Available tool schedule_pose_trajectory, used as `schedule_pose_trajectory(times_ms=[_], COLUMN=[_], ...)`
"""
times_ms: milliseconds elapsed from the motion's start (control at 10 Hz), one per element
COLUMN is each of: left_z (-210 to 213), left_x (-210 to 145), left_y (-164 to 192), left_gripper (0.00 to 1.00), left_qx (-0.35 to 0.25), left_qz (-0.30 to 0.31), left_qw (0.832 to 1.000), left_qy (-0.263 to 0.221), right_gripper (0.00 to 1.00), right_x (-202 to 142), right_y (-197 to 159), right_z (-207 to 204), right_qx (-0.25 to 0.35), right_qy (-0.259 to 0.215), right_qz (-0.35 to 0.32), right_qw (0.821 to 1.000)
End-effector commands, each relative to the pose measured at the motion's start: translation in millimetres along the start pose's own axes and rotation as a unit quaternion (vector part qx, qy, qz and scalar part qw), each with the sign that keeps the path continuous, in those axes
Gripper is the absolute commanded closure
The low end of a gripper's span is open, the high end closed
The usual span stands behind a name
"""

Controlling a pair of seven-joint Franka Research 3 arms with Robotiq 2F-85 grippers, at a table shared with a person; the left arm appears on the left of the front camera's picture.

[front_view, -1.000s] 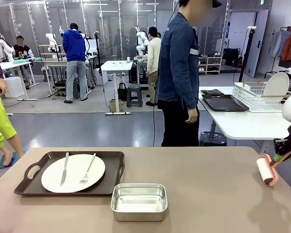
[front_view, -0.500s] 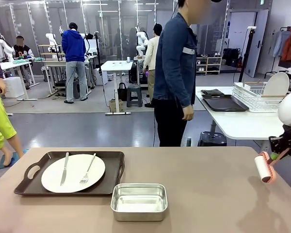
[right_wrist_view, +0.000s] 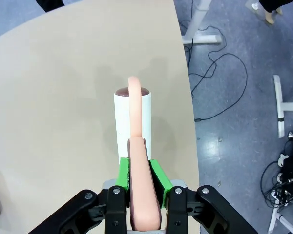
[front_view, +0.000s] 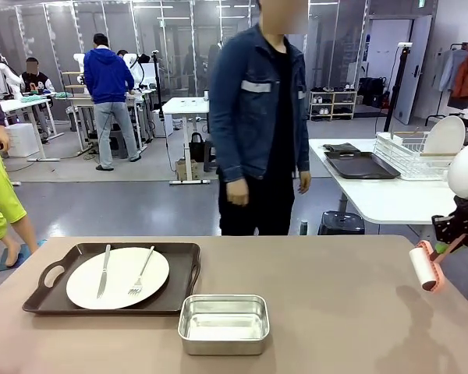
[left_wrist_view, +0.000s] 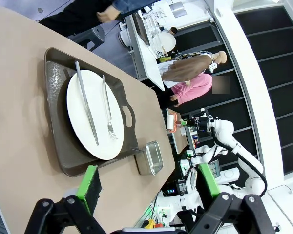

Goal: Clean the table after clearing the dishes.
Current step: When the left (or right) Handle tray is removed, use the left hand (or right hand) to clean the left (or right) side of the table with the Lint Roller, then place the Lint Roller back on top of the Airtight Container.

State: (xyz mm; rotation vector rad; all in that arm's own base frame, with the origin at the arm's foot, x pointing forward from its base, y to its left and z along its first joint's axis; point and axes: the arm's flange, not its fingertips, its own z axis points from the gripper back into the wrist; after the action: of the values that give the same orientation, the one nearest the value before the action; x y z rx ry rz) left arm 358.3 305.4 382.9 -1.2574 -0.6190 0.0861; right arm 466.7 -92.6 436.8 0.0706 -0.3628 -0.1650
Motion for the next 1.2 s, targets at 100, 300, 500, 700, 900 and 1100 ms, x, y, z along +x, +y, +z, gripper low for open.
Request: schedule_pose_trajectory(times_ms=[100,300,500,700,900,1100], left_z=[1.7,1.7,1.7,1.7,1.7,1.7], left_x=[-2.4,-2.4,-2.4,-2.4,-2.4,-2.4], left_y=[-0.7,-0.7,-0.7,-0.7,-0.7,-0.7], left_gripper=[0.00,0.00,0.00,0.00,0.00,0.00], left_qx=[-0.005,-0.005,-0.005,-0.005,-0.005,-0.005], left_qz=[-0.007,-0.007,-0.007,-0.007,-0.007,-0.007], left_qw=[1.000,1.000,1.000,1.000,1.000,1.000], left_qy=[-0.001,-0.001,-0.001,-0.001,-0.001,-0.001], right_gripper=[0.78,0.78,0.78,0.78,0.78,0.78], right_x=[1.7,1.7,1.7,1.7,1.7,1.2], right_y=[-2.3,-2.3,-2.3,-2.3,-2.3,-5.4], right_z=[5.4,5.4,5.4,5.4,5.4,2.8], right_qx=[0.005,0.005,0.005,0.005,0.005,0.000], right_qy=[-0.011,-0.011,-0.011,-0.011,-0.011,-0.003], right_qz=[-0.011,-0.011,-0.011,-0.011,-0.011,-0.006], right_qw=[1.000,1.000,1.000,1.000,1.000,1.000])
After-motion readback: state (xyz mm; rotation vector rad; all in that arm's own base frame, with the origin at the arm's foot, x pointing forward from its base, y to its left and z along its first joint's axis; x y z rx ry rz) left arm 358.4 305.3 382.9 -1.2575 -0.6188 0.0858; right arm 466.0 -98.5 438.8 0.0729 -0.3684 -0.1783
